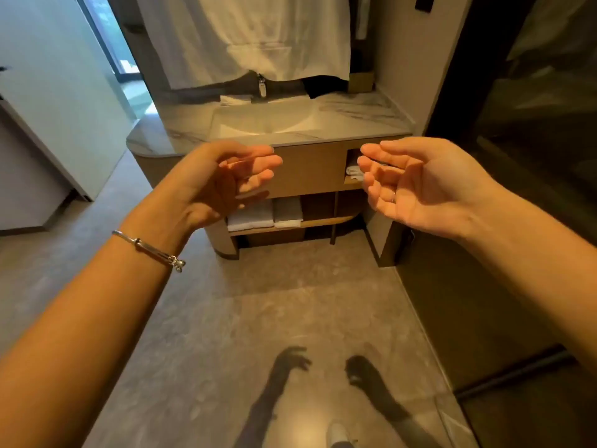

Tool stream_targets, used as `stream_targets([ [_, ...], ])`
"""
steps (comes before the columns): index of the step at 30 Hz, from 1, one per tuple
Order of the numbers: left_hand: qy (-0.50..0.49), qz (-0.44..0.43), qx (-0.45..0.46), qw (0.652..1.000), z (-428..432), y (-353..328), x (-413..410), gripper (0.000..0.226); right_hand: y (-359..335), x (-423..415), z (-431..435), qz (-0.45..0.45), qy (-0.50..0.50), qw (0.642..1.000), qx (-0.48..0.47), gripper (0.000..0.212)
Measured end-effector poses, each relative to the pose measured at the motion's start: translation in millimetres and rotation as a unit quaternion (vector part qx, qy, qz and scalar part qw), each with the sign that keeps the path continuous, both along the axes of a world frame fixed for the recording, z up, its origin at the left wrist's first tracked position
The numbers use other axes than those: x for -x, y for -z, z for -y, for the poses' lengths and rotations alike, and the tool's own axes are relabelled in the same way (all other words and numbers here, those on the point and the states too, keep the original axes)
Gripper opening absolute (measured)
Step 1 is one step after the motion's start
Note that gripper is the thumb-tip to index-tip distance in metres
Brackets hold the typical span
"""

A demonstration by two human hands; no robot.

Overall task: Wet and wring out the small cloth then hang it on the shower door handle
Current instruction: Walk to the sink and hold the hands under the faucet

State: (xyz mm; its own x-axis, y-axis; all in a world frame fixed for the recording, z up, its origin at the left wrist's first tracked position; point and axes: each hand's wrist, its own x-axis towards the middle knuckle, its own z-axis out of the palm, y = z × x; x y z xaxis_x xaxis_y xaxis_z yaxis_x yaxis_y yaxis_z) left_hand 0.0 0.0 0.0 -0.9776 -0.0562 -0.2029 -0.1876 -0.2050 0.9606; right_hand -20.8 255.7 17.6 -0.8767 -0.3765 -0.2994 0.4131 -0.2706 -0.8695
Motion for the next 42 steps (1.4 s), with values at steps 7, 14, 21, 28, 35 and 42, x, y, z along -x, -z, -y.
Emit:
stream_targets([
  [7,-0.024,0.039,-0.013,0.999,4.2,9.6,48.1,0.021,9.2,61.2,6.0,0.027,-0.017,0.999,0.007,0.018],
  [14,-0.042,0.074,-0.063,0.994,10.1,19.2,81.4,0.020,21.3,112.9,33.3,0.069,-0.073,0.995,0.009,0.017],
  [21,-0.044,0.080,-0.073,0.993,31.6,24.7,119.6,0.019,31.9,158.0,67.3,0.074,-0.104,0.991,0.032,0.017],
  [28,-0.063,0.046,-0.108,0.991,56.2,33.7,171.9,0.014,36.5,199.2,89.3,0.080,-0.094,0.992,0.038,0.014],
  [35,-0.025,0.020,-0.107,0.994,55.7,38.9,238.6,0.018,35.0,264.4,90.9,0.058,-0.086,0.993,0.050,0.007],
  [42,-0.031,-0.021,-0.090,0.995,55.9,40.7,297.8,0.022,39.2,327.7,95.6,0.053,-0.076,0.994,0.056,0.007],
])
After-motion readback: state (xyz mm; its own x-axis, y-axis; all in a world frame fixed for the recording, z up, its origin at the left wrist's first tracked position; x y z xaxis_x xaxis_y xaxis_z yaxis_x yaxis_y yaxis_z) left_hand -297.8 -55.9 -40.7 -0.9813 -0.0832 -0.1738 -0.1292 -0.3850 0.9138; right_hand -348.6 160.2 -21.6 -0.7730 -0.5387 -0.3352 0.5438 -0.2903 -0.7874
